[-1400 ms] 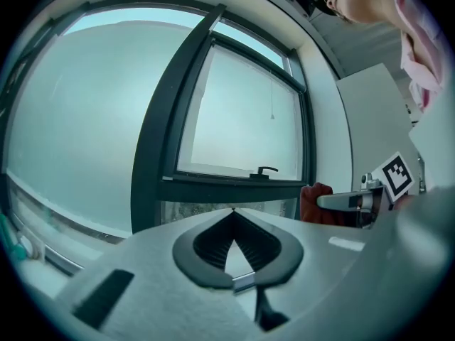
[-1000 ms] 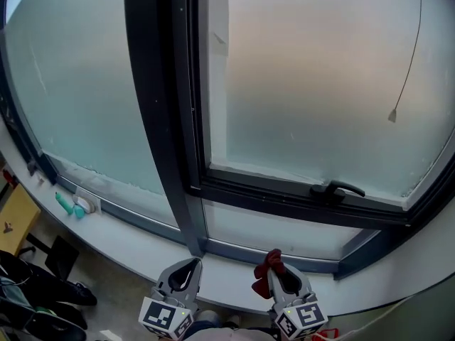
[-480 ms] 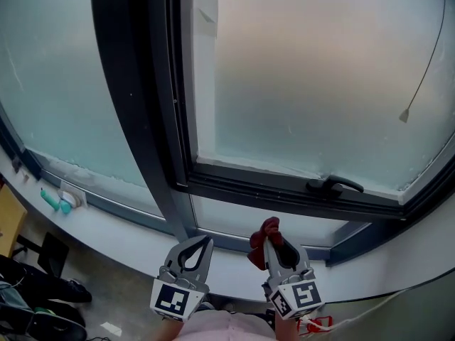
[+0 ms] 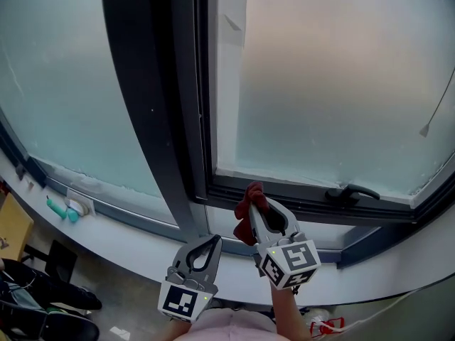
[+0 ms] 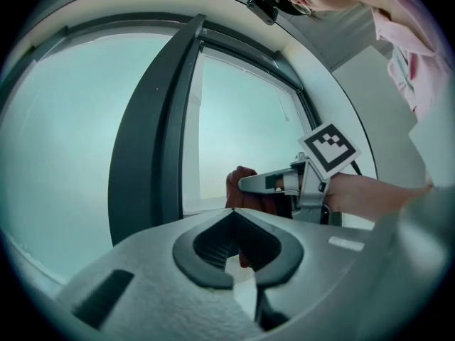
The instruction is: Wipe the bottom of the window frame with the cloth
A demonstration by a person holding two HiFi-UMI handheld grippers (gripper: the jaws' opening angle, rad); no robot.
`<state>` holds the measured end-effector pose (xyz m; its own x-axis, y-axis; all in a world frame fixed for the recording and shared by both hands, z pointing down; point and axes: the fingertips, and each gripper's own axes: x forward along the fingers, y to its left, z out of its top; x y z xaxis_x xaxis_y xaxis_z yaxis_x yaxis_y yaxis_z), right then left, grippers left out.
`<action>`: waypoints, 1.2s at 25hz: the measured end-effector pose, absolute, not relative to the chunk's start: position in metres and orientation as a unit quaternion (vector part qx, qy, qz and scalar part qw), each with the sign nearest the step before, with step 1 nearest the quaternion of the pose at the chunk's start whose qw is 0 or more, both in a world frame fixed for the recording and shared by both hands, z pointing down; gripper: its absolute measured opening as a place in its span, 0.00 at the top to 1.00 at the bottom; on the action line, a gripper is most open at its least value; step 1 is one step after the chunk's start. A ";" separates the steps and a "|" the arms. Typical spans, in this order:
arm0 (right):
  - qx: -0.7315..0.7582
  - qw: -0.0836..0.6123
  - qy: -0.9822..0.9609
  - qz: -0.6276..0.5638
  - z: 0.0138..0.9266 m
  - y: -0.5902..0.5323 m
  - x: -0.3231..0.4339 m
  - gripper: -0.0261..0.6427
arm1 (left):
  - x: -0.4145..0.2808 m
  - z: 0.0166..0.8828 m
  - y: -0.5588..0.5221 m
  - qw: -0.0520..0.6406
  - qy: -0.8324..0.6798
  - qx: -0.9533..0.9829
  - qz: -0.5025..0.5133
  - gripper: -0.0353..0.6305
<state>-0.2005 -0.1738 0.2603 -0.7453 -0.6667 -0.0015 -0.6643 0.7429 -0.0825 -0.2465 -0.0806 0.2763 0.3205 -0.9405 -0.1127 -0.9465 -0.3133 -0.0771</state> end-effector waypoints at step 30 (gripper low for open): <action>-0.365 -0.258 0.890 0.086 0.296 -0.253 -0.299 0.87 | -0.300 0.275 -0.081 0.044 0.618 -0.784 0.043 0.95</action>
